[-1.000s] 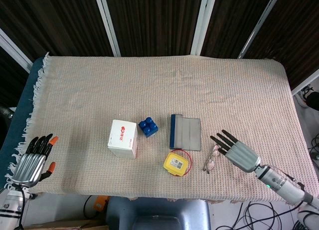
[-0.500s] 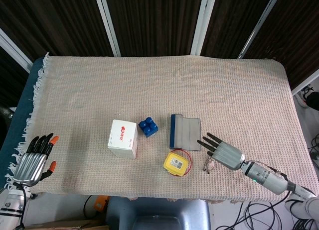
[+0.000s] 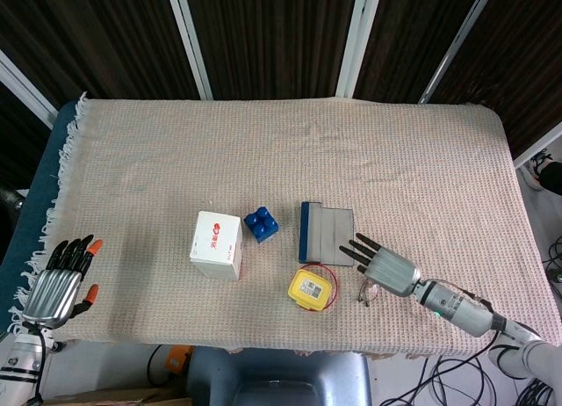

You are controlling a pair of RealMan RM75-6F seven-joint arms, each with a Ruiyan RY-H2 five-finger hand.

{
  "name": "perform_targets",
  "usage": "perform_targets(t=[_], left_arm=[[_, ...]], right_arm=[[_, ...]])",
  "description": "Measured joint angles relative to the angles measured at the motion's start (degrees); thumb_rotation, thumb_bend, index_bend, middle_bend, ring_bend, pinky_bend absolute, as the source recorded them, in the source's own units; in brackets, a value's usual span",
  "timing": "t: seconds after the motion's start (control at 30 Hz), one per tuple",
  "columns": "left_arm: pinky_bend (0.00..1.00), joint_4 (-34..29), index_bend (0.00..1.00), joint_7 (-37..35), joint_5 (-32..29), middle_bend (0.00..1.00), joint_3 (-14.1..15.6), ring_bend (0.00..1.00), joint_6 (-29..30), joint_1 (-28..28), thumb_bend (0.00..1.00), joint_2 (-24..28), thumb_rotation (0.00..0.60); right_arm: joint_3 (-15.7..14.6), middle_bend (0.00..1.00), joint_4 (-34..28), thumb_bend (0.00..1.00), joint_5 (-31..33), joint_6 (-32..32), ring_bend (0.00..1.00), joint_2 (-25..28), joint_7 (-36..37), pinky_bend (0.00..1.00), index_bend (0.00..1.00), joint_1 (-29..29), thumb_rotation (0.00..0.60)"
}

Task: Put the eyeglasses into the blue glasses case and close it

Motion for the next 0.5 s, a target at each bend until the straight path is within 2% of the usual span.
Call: perform_targets(t=[0.5], left_arm=[[0.01, 0.0, 0.00, -0.3, 0.5, 0.00, 0.2, 0.00, 0.3, 0.1, 0.42, 0.2, 0.600]], right_arm=[[-1.3, 0.00, 0.3, 0.54, 1.7, -0.6, 0.00, -0.8, -1.1, 0.00, 0.73, 0.3, 0.600]])
